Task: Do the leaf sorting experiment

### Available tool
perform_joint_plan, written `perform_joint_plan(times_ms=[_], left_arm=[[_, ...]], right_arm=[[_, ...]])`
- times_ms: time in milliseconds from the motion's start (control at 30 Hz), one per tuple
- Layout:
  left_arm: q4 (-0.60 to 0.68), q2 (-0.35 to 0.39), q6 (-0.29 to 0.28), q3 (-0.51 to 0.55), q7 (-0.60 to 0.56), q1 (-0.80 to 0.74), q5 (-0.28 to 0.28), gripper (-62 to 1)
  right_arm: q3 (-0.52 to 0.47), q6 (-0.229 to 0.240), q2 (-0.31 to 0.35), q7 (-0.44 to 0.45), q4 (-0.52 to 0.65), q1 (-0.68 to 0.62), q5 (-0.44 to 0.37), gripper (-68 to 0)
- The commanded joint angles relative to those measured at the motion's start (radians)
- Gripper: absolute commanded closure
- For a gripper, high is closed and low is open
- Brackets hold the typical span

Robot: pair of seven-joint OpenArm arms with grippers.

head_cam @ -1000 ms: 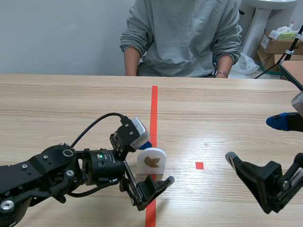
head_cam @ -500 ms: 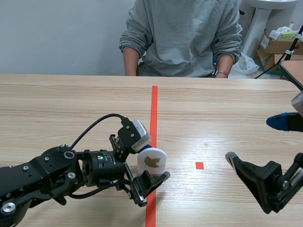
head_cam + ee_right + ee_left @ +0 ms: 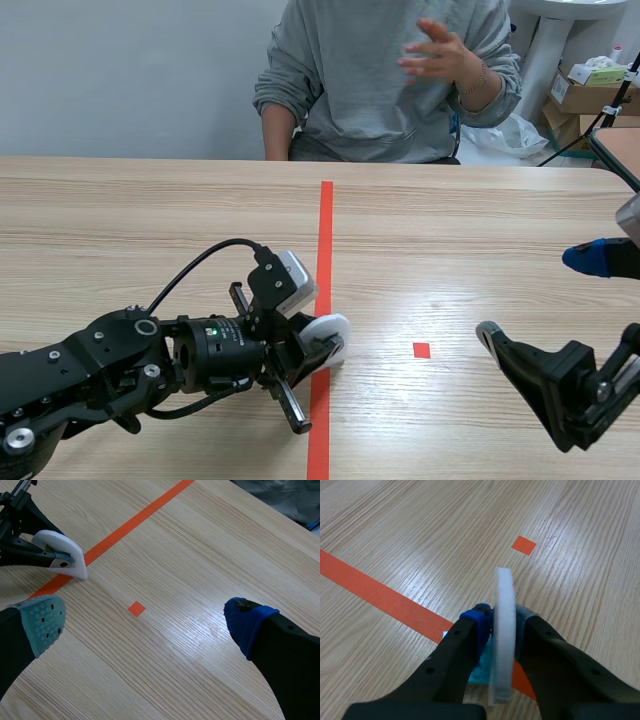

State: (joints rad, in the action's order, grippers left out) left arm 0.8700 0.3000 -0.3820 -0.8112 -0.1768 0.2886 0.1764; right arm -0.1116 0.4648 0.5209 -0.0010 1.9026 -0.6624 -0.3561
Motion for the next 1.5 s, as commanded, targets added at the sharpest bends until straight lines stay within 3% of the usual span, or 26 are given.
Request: perform_joint_plan(times_ms=[0, 333, 500, 733, 967, 1067, 1233, 1467], left_arm=[[0.012, -0.003, -0.001, 0.003, -0.019, 0.011, 0.013, -6.5], [0.015, -0.003, -0.002, 0.003, -0.018, 0.011, 0.014, -5.2], [0.061, 0.008, -0.003, 0.040, 0.017, 0.004, 0.072, -5.2], [0.198, 0.045, -0.006, 0.245, 0.126, -0.014, 0.172, -5.3], [0.208, 0.066, 0.007, 0.468, 0.180, -0.014, 0.262, -5.3], [0.206, 0.070, 0.056, 0.535, 0.199, -0.011, 0.278, -5.3], [0.146, 0.069, 0.135, 0.581, 0.199, 0.033, 0.280, -5.3], [-0.068, 0.060, 0.157, 0.599, 0.177, 0.186, 0.267, -5.3]], right_arm=[[-0.010, 0.000, 0.002, 0.014, 0.003, 0.012, -0.013, -67.9], [-0.010, 0.000, 0.002, 0.014, 0.003, 0.012, -0.013, -67.9], [-0.010, 0.000, 0.002, 0.014, 0.003, 0.012, -0.013, -67.9], [-0.010, 0.000, 0.003, 0.014, 0.003, 0.012, -0.013, -67.9], [-0.010, 0.000, 0.003, 0.014, 0.003, 0.012, -0.013, -67.9], [-0.010, 0.000, 0.002, 0.014, 0.003, 0.012, -0.013, -67.9], [-0.010, 0.000, 0.002, 0.014, 0.003, 0.015, -0.013, -67.9], [-0.010, 0.000, 0.002, 0.015, 0.003, 0.017, -0.013, -67.9]])
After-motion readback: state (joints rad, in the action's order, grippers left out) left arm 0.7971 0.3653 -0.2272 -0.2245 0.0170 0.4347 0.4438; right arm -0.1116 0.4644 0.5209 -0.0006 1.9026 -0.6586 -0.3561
